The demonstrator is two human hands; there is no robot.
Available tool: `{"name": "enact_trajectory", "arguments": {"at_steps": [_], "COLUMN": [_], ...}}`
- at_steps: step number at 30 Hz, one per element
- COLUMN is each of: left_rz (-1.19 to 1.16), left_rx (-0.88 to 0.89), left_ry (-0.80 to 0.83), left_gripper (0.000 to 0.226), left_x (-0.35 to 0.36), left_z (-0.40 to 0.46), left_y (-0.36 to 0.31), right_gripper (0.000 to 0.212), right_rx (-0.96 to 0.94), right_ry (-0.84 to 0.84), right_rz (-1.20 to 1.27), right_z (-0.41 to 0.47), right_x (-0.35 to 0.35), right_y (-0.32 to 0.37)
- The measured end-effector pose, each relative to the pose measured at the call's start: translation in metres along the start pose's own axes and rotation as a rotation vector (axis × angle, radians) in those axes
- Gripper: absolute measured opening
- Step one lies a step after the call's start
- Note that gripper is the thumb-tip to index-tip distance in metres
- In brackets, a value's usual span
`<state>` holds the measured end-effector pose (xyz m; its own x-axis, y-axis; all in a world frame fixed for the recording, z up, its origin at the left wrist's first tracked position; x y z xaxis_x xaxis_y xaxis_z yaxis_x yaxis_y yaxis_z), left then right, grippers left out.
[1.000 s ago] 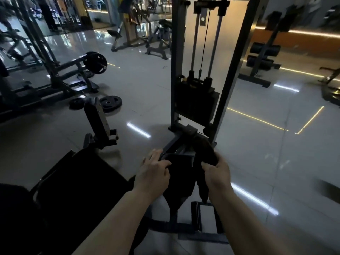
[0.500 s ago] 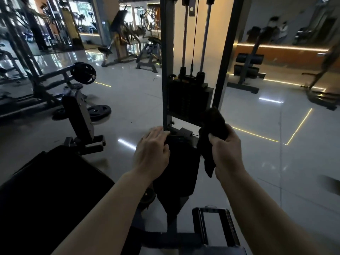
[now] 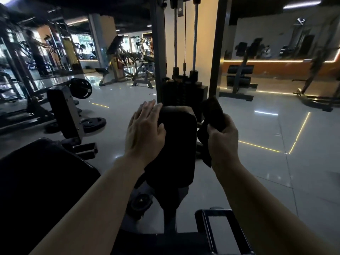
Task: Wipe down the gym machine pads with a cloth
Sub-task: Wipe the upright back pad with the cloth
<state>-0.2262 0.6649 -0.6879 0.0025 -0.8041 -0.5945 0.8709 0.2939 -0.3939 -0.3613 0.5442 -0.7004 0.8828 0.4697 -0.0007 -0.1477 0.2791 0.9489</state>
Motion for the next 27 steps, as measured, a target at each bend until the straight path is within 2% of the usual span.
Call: {"name": "enact_trajectory", "arguments": {"at_steps": [5,12,17,27], "left_rz": [0.019,0.044,0.044,0.051], "left_rx": [0.0,-0.024,-0.046,-0.069], "left_ry": [0.017,0.017,0.003,0.076], "left_gripper": [0.058,0.061,0.061,0.063], "left_x": [0.002,-0.002,-0.008,-0.001], "left_z": [-0.003,-0.004,-0.006,-0.01], "left_y": [-0.001,-0.001,0.004,-0.001], "right_gripper": [0.038,0.033,0.04,0.04], "right_rx": [-0.029,-0.056,-0.074,-0.076], "right_ry": [-0.027,0.018,0.066,0.136], "right_rz": [0.003,0.052,0.073,0.046], "right_z": [-0.002,0.005,0.014,0.014], "right_x": [0.005,0.009,0.022,0.038], "right_y": [-0.018,-0.014,-0.01,-0.013]}}
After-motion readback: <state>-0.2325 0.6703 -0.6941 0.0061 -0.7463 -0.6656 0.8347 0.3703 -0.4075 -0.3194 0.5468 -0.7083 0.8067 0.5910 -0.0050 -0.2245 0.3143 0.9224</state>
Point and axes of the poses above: each hand's wrist, its own z-axis towards the middle knuckle, its own x-axis out of the palm, y = z × x, the point moved 3 cm from there along z, towards the middle knuckle, and after that the axes turned 10 degrees about -z, right-handed, at the moved point
